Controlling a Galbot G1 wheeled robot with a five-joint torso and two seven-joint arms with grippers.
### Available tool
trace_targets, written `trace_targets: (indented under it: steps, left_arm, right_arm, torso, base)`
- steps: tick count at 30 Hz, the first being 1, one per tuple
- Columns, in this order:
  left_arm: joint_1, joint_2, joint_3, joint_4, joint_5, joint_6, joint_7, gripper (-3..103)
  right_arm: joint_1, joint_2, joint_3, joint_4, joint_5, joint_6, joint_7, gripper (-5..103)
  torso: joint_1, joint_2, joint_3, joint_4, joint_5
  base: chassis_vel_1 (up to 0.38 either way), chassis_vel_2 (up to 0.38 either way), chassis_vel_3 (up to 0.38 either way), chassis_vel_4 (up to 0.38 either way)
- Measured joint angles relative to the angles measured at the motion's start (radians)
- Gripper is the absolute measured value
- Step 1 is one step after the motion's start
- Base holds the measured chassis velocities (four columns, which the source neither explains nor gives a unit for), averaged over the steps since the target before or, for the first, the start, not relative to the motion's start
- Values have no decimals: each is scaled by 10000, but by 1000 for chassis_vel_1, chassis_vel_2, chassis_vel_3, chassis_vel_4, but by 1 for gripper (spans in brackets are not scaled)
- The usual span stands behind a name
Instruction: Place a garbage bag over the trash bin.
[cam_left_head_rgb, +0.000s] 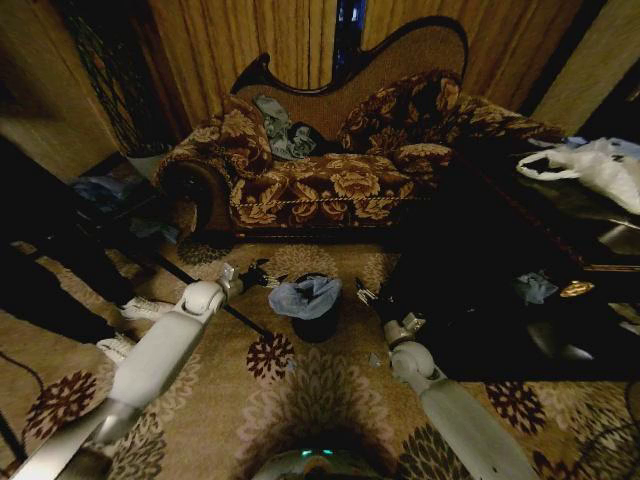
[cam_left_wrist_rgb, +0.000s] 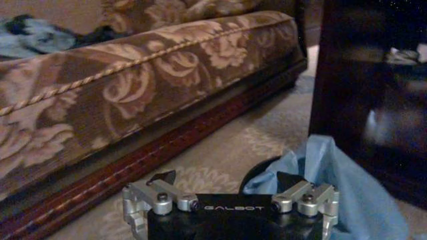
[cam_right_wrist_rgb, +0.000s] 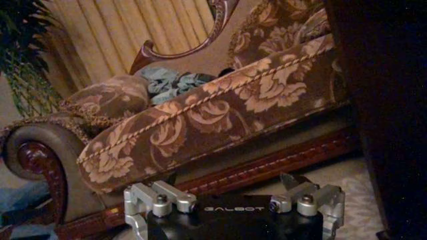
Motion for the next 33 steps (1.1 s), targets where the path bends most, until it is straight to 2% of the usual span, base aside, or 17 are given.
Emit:
trace_targets:
  steps: [1,3,5,6,8,10,12,13,14,16,21,24,33]
  left_arm:
    - [0,0,0,0,0,0,0,100]
    - [-407,-315,133,816,567,-763,659,100]
    - [-706,-575,270,1436,760,-1476,1259,100]
    - [-706,-575,270,1436,760,-1476,1259,100]
    - [-995,-873,360,1952,901,-2023,2027,100]
    - [-1090,-1001,374,2102,958,-2157,2233,100]
    - [-1492,-1385,395,2590,1298,-2616,3073,103]
    - [-1670,-1471,425,2698,1546,-2632,3497,101]
    - [-1670,-1471,425,2698,1546,-2632,3497,101]
    - [-1954,-1473,661,2857,1847,-2508,3984,97]
    - [-2299,-1450,1052,3342,1963,-2424,4147,100]
    - [-2430,-1469,1205,3624,2118,-2109,4051,100]
    - [-2623,-1905,1362,4219,2077,-2142,4005,100]
  right_arm:
    - [0,0,0,0,0,0,0,100]
    - [-24,5,-44,-1,-53,19,27,100]
    - [-13,12,-93,-55,-108,42,53,100]
    - [-13,12,-93,-55,-108,42,53,100]
    - [63,33,-159,-117,-136,46,95,100]
    - [88,44,-176,-140,-149,46,116,100]
    - [199,107,-232,-237,-204,64,203,100]
    - [241,134,-245,-286,-216,77,244,100]
    - [241,134,-245,-286,-216,77,244,100]
    - [266,157,-242,-331,-249,113,294,100]
    - [229,135,-179,-370,-250,168,323,100]
    - [149,99,-113,-444,-250,232,326,100]
    - [152,182,-208,-635,-371,357,334,100]
  torso:
    - [0,0,0,0,0]
    - [1,0,0,1,0]
    - [1,-1,0,0,0]
    - [1,-1,0,0,0]
    - [0,0,0,0,0]
    - [0,0,0,1,0]
    - [1,-1,1,0,0]
    - [2,-1,0,-2,1]
    - [2,-1,0,-2,1]
    - [1,0,0,-1,3]
    - [0,0,0,1,2]
    - [0,-1,0,1,2]
    - [0,-1,0,0,3]
  base:
    - [0,0,0,0]
    - [0,0,0,0]
    - [0,0,0,0]
    - [0,0,0,0]
    - [0,0,0,0]
    - [0,0,0,0]
    - [0,0,0,0]
    - [0,0,0,0]
    - [0,0,0,0]
    - [0,0,0,0]
    - [0,0,0,0]
    - [0,0,0,0]
    - [0,0,0,0]
